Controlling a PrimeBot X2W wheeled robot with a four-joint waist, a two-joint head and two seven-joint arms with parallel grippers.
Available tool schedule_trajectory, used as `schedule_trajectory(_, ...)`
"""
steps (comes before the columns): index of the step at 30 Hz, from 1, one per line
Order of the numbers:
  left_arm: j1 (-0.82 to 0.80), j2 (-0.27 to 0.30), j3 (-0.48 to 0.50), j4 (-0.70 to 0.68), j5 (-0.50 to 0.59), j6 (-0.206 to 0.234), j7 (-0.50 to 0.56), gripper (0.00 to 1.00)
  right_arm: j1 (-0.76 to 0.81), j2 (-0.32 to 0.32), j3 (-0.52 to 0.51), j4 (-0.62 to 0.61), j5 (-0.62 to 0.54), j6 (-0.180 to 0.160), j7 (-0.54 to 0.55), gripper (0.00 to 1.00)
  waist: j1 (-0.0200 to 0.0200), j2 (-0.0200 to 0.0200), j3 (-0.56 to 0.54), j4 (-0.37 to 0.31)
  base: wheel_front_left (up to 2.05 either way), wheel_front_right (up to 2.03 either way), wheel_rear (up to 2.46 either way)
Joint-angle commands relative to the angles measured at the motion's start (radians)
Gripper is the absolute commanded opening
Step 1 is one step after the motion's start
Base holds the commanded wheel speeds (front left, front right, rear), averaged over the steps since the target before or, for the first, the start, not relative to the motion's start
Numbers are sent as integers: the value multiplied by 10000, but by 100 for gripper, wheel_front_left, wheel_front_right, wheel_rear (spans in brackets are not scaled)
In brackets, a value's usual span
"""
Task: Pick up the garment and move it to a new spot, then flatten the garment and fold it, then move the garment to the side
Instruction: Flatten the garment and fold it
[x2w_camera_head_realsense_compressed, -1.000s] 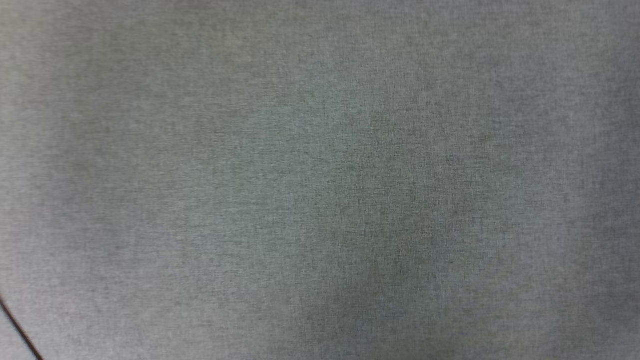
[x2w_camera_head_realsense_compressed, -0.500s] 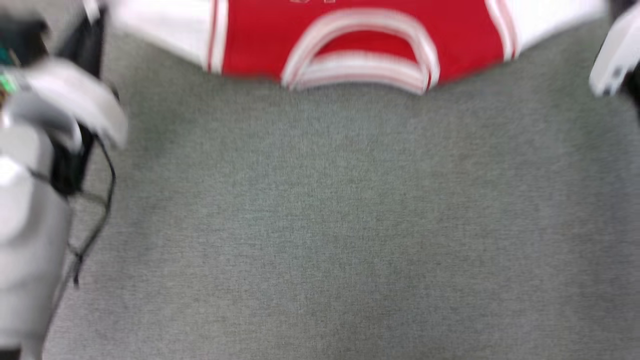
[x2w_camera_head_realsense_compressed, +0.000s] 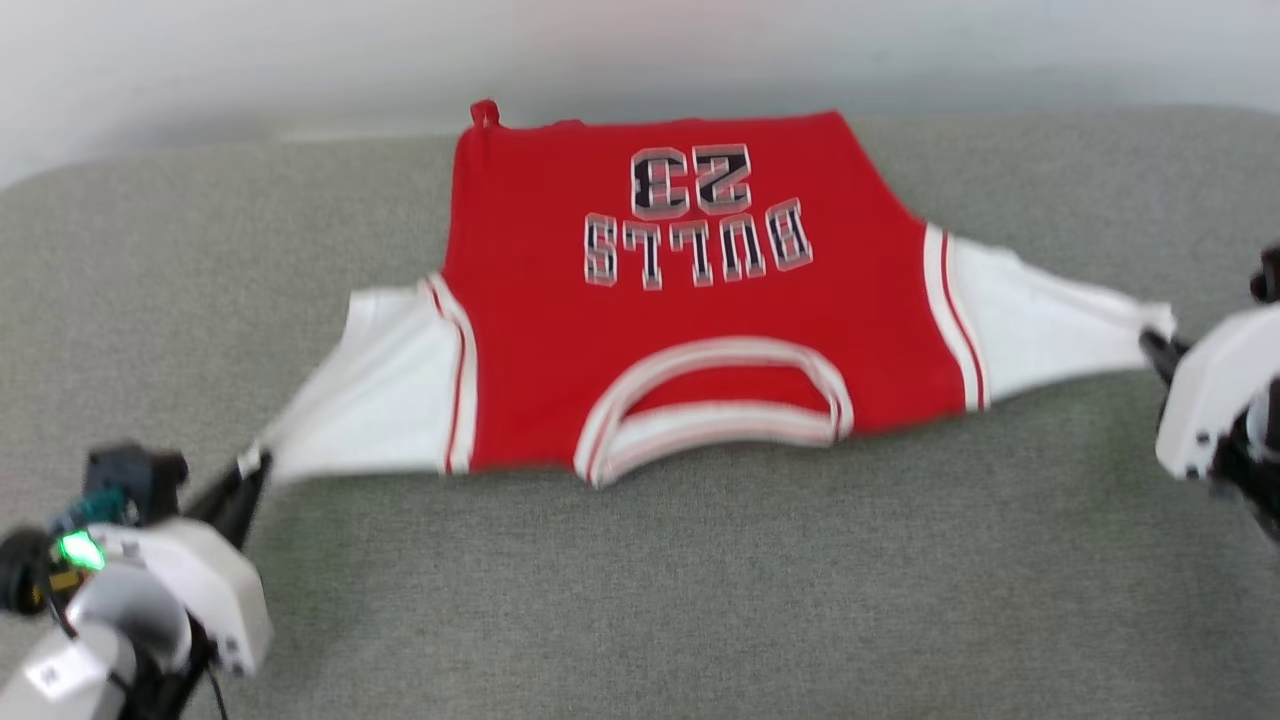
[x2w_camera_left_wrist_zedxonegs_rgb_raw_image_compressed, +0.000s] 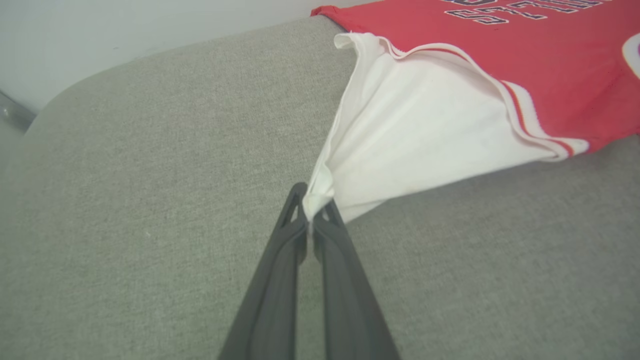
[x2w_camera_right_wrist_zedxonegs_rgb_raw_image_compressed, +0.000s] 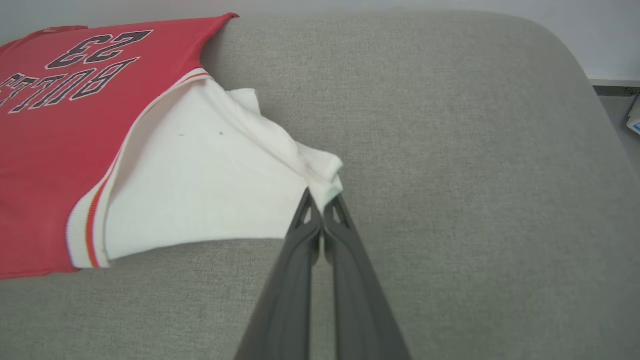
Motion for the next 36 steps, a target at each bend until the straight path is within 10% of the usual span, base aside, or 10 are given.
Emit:
schedule_trajectory(1,765,229,15,-337,-168,168,240,0,754,-277,-220,-337,234,-26,163,0,3,0,-572,-45,0,0,0)
schedule_trajectory(20,6115,1049,132,-3821,-1798,1302,2012,0,6611,115,-2072,-4469,1254,-23,3431,0,3,0,-1448,-491,0,0,0)
schedule_trajectory(31,5963,932,-75,-4565,-1861,1182,2080,0,6656,260,-2338,-5364,1058,-21,3947,0,3,0,-975,-377,0,0,0)
schedule_trajectory(33,5883,887,-113,-4797,-1956,1102,2133,0,6480,175,-2389,-5518,1042,-20,3861,85,3,0,-797,-274,0,0,0)
schedule_trajectory(36,5767,888,-196,-5348,-2122,913,2292,0,6192,21,-2208,-5899,1170,-17,3984,100,3,0,-484,-69,0,0,0)
